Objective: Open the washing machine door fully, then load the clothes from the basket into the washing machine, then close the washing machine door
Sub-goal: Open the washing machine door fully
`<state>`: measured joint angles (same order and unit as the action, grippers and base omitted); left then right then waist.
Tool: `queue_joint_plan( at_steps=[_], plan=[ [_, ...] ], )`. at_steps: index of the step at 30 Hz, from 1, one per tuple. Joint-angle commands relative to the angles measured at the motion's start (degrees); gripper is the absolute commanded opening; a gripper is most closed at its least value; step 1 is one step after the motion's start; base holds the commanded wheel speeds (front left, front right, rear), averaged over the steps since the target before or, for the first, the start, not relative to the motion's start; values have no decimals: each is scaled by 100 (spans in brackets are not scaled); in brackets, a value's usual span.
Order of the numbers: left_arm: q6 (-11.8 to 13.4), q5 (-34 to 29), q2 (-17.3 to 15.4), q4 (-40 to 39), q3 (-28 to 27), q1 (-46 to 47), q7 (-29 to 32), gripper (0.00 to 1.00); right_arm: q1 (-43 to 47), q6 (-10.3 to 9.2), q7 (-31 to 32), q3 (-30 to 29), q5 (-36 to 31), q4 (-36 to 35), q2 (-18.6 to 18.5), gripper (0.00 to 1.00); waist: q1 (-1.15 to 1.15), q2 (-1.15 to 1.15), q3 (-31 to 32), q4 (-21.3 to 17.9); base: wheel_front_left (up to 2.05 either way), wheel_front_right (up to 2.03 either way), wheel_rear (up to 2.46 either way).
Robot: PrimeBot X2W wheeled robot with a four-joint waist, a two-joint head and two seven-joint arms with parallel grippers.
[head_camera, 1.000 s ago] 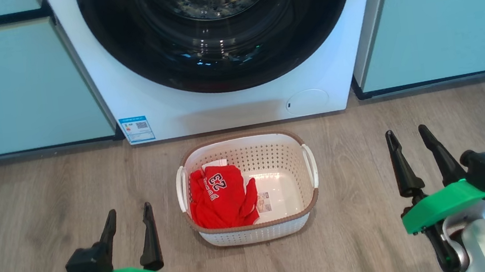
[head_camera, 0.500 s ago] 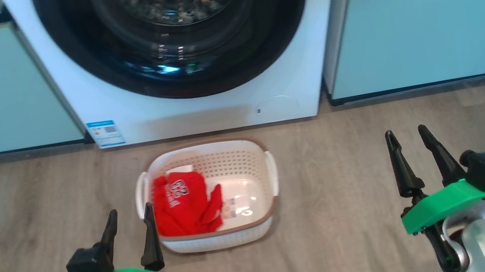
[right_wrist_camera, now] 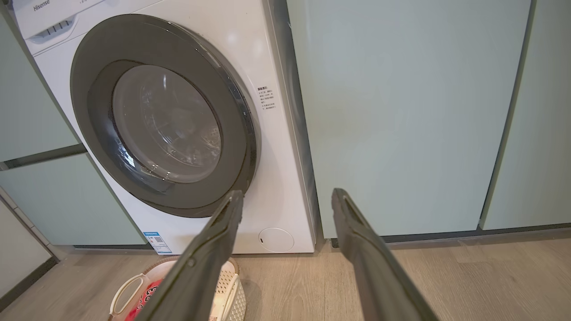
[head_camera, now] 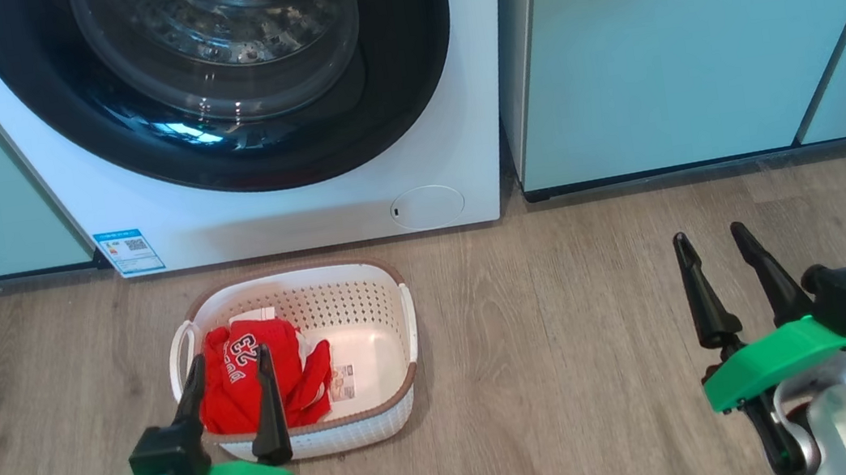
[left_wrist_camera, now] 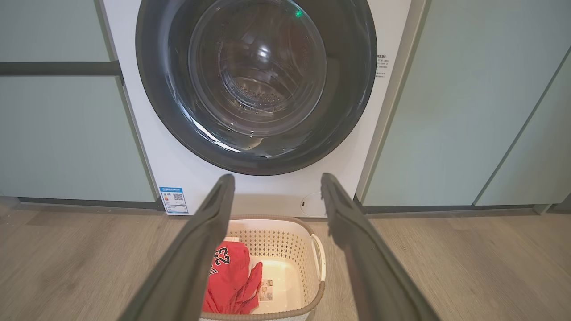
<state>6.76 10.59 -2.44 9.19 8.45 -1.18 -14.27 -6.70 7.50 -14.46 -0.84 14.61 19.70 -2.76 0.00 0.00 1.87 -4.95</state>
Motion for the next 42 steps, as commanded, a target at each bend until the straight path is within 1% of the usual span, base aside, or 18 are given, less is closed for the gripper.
queue_joint_plan(
  at_steps=[1, 11, 19, 21, 27, 28, 29, 30, 31, 34, 36, 38, 42],
  plan=[
    [39, -14, -43, -210, -164, 200, -73, 100, -296, -1, -54, 162, -38, -155, -11, 100, 0, 0, 10, -14, 43, 43, -86],
    [46, -50, -43, -253, -140, 170, -73, 100, -299, -1, -54, 149, -66, -176, -11, 100, 0, 0, 58, -99, 6, 6, -13],
    [31, -121, -43, -276, -132, 167, -73, 100, -278, -1, -54, 135, -41, -236, -11, 100, 0, 0, 46, -77, 0, 0, 0],
    [30, -248, -43, -266, -120, 164, -73, 100, -276, -1, -54, 136, -29, -254, -11, 100, 0, 0, 43, -69, 0, 0, 0],
    [93, -284, -43, -235, -98, 179, -73, 100, -290, -1, -54, 129, 28, -374, -11, 100, 0, 0, -8, -48, 0, 0, 0],
    [95, -278, -43, -239, -100, 183, -73, 100, -290, -1, -54, 130, 35, -407, -11, 95, 0, 0, -24, -46, 0, 0, 0],
    [94, -272, -43, -242, -102, 186, -73, 100, -292, -1, -54, 137, 4, -455, -11, 42, 0, 0, -39, -42, 0, 0, 0],
    [90, -265, -43, -244, -103, 191, -73, 100, -290, -1, -54, 143, -52, -506, -11, 5, 0, 0, -56, -36, 0, 0, 0],
    [86, -259, -43, -245, -104, 195, -73, 100, -281, -1, -54, 139, -79, -538, -11, 0, 0, 0, -72, -31, 0, 0, 0],
    [82, -236, -43, -248, -113, 207, -73, 100, -267, -1, -54, 99, -97, -579, -11, 0, 0, 0, -119, -15, 0, 0, 0],
    [80, -214, -43, -252, -108, 228, -73, 100, -267, -1, -54, 203, 20, -636, -11, 0, 0, 0, -181, 18, 0, 0, 0],
    [82, -198, -43, -279, -97, 267, -73, 100, -267, -1, -54, 204, -18, -693, -11, 0, 0, 0, -265, 66, 0, 0, 0],
    [74, -167, -43, -388, -67, 371, -73, 100, -392, -1, -54, 127, 209, -733, -11, 0, 0, 0, -578, 200, 0, 0, 0]
  ],
)
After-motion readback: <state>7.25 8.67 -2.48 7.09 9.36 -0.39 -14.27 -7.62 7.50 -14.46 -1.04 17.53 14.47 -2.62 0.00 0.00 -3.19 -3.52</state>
